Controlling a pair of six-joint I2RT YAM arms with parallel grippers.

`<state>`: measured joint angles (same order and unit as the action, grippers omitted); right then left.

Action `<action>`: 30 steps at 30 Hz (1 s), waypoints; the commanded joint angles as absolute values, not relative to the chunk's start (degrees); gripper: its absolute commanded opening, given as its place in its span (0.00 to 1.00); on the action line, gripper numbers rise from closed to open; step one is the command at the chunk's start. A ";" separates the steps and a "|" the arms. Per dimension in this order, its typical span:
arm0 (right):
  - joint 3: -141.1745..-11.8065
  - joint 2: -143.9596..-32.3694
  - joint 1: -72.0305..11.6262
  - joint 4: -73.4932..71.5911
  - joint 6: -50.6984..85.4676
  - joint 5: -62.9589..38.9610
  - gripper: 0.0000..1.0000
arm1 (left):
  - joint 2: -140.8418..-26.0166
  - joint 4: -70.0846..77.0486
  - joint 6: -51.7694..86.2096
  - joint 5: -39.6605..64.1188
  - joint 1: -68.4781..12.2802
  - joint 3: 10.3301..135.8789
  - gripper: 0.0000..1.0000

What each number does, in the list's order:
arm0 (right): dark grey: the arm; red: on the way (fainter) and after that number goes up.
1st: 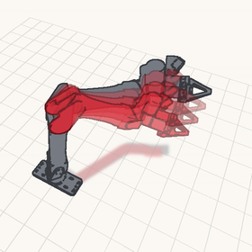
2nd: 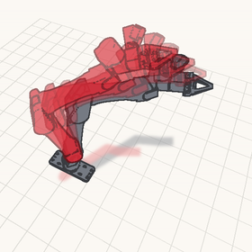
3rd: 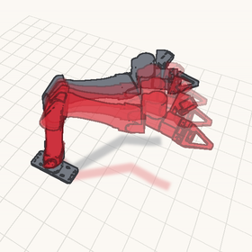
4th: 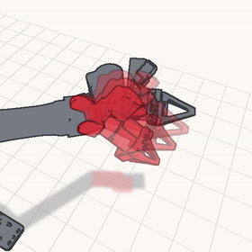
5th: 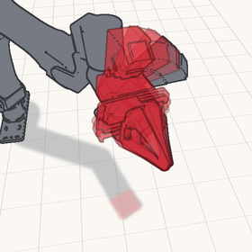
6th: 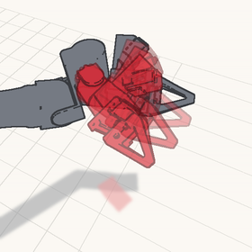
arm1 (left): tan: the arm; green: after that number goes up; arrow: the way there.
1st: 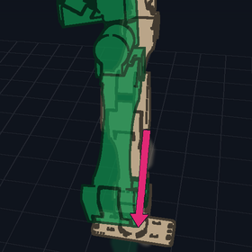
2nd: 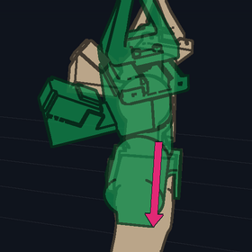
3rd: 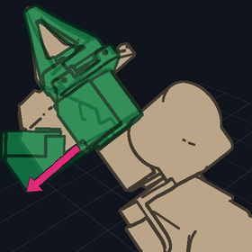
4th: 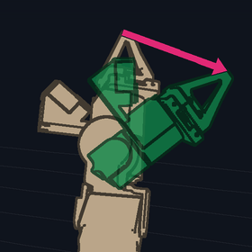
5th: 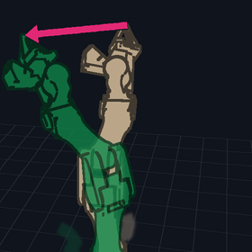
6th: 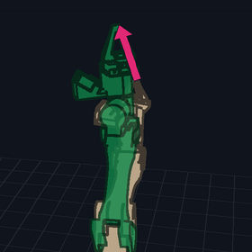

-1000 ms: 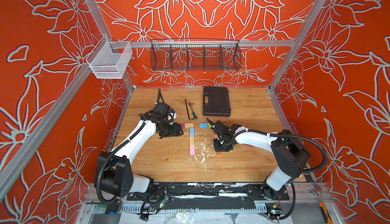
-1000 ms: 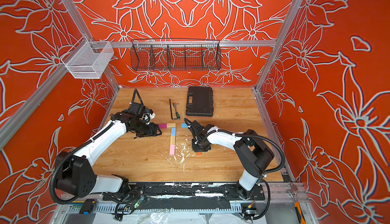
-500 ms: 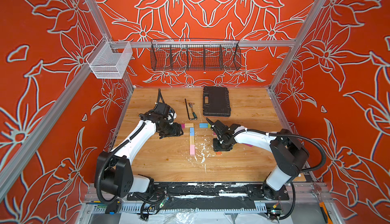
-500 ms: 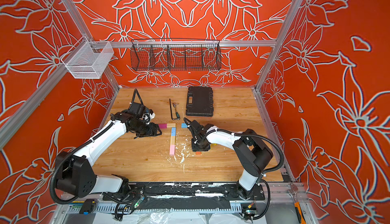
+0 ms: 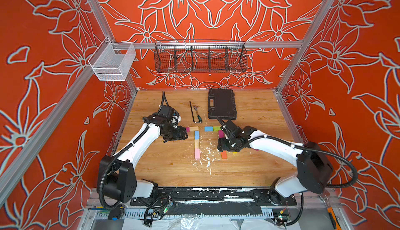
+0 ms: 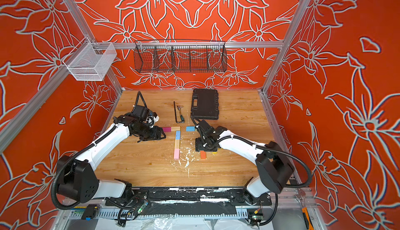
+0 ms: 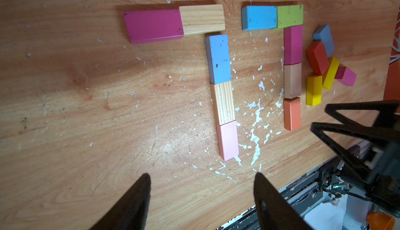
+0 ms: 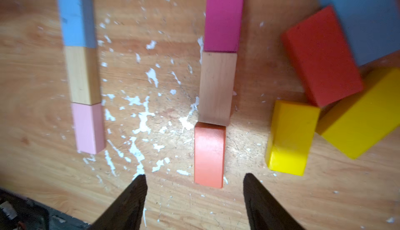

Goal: Assemble the number 7 with building blocks
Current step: Assemble the building block at the center of the board.

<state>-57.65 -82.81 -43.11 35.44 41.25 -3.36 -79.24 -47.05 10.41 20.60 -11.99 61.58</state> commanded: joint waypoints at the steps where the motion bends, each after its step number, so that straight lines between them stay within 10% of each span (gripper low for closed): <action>1: -60.34 -76.38 -42.94 38.08 40.98 1.80 0.82 | -78.47 -47.37 9.95 20.48 -11.60 61.27 0.73; 16: -52.23 -60.25 -23.95 35.64 39.16 -12.58 0.97 | -77.39 -42.11 13.13 32.11 -12.21 59.69 0.73; 30: -46.74 -58.80 -17.03 36.21 35.93 -18.07 0.97 | -87.57 -28.84 28.87 31.95 -34.19 61.82 0.80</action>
<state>-48.29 -60.34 -17.82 35.33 36.80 -15.94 -85.76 -33.76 24.14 31.27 -32.95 62.13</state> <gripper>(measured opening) 0.972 0.790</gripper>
